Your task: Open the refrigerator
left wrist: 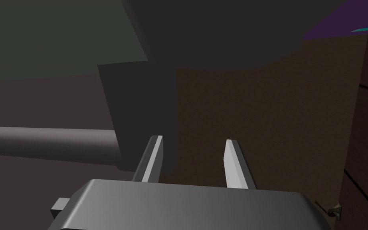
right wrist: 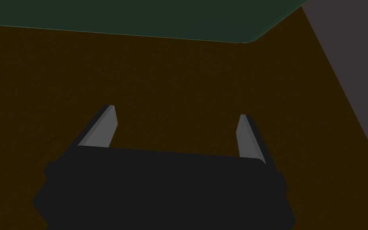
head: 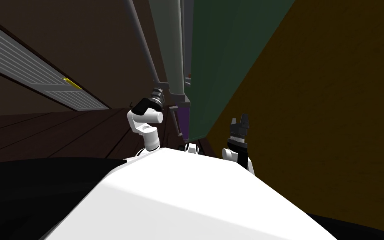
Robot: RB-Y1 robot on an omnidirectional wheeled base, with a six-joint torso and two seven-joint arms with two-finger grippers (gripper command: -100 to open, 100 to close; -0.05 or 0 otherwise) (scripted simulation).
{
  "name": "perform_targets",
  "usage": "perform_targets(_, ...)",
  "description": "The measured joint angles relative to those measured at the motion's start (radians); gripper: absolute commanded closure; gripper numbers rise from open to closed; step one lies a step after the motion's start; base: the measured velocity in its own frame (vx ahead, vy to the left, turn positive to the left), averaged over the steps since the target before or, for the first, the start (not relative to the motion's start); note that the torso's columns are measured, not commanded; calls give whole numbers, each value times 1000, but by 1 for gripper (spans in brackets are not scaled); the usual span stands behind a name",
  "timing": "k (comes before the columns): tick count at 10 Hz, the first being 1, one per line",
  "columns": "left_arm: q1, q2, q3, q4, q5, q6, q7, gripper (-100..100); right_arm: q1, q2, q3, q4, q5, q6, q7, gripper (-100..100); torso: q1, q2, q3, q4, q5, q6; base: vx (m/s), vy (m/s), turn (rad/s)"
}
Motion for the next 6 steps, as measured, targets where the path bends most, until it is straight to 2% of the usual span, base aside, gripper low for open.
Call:
perform_targets(2, -10, -5, -7, -12, -8, 11, -1, -100, 0, 0, 0, 0, 0, 0, 0, 0, 0, 1, 1, -1, 1, -1, -8, 21, 5)
perform_targets(4, -33, -8, -3, 4, -13, 36, -2, -100, 0, 0, 0, 0, 0, 0, 0, 0, -1, -2, -1, -2, 1, 0, -3, 19, -13)
perform_targets(6, -49, -39, 9, -12, -8, 65, -2, -100, 0, 0, 0, 0, 0, 0, 0, 0, 0, -1, 0, -1, 1, 0, -3, 18, -9)
